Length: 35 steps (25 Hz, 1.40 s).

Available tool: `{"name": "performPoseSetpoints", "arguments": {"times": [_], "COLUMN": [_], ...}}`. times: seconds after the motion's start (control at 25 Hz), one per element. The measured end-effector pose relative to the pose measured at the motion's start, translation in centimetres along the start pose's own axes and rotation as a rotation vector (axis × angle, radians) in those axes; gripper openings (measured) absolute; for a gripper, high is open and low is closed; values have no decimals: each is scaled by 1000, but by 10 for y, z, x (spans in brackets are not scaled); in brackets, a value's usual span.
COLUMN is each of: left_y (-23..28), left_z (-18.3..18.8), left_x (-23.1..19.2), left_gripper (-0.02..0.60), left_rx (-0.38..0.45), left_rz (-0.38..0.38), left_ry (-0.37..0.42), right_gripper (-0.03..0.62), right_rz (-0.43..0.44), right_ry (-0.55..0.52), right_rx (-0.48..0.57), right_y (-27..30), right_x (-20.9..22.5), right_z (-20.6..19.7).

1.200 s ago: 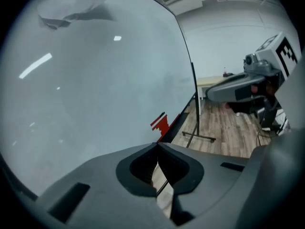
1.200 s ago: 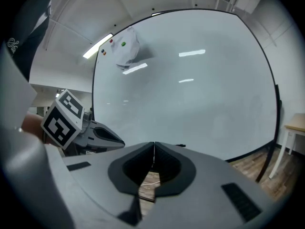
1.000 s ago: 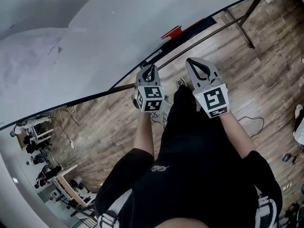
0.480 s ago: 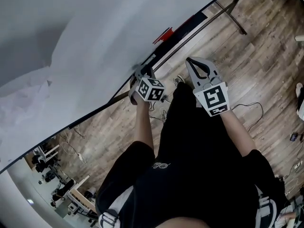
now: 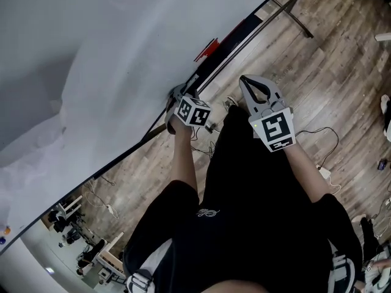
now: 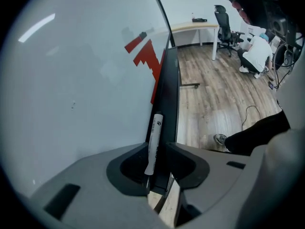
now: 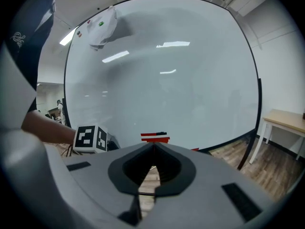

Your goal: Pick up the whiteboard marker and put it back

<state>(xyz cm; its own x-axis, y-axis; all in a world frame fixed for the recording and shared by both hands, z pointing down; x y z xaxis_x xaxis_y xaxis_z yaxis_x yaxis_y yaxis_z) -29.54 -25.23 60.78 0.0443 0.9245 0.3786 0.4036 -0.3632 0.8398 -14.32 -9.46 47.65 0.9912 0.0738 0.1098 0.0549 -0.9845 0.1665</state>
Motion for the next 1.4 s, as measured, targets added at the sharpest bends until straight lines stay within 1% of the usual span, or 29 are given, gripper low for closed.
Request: {"name": "performPoseSetpoints", "arguments": {"times": [0.16,0.28,0.52,0.6,0.68,0.76,0.84,0.92,1.04,1.12,1.24,1.4], "left_y": [4,8,6,6,3,-3,-9,-13,-31,-53,-86,-130], "left_z": [-2,2,3,3,1,0,2,7,20,32,46,61], "left_x": [4,5,5,5,4,3,3,4,3,4,16,38], "left_gripper": [95,69,67,67,67,67,67,67,67,67,67,67], "left_rx": [-27,-24,-13,-13,-6,10,34,73,156,229,348,526], "left_rz": [-16,-10,-33,-68,-90,-75,-41,-20,7,34,76,131], "left_ry": [37,32,28,4,-42,-71,-89,-132,-211,-273,-379,-555], "right_gripper": [3,3,3,3,3,3,3,3,3,3,3,3], "right_rz": [-23,-37,-45,-40,-30,-18,-3,11,24,37,66,125], "right_ry": [8,5,-1,-5,-7,-15,-36,-51,-34,-35,-46,-80], "right_rx": [-2,-3,-2,-2,-4,-3,-4,-6,8,19,29,37], "right_y": [-2,-6,-11,-12,-15,-18,-22,-23,-24,-30,-42,-60], "right_x": [0,3,3,3,0,0,1,3,3,1,-2,-5], "right_z": [0,2,4,5,6,9,10,7,11,19,23,28]}}
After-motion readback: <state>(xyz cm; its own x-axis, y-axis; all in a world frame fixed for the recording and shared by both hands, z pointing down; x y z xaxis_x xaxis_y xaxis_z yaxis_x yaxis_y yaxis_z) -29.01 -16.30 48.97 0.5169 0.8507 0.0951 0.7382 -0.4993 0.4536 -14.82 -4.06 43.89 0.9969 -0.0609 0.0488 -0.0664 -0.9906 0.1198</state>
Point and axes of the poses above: the fingertips, and each gripper's own axes: y forward along the fingers, x to its right, z out of its top, the point moved 5 cm from there along -y, backward along the fingers, and after that the axes turned 12 degrees about x, right-handed, at the moved point
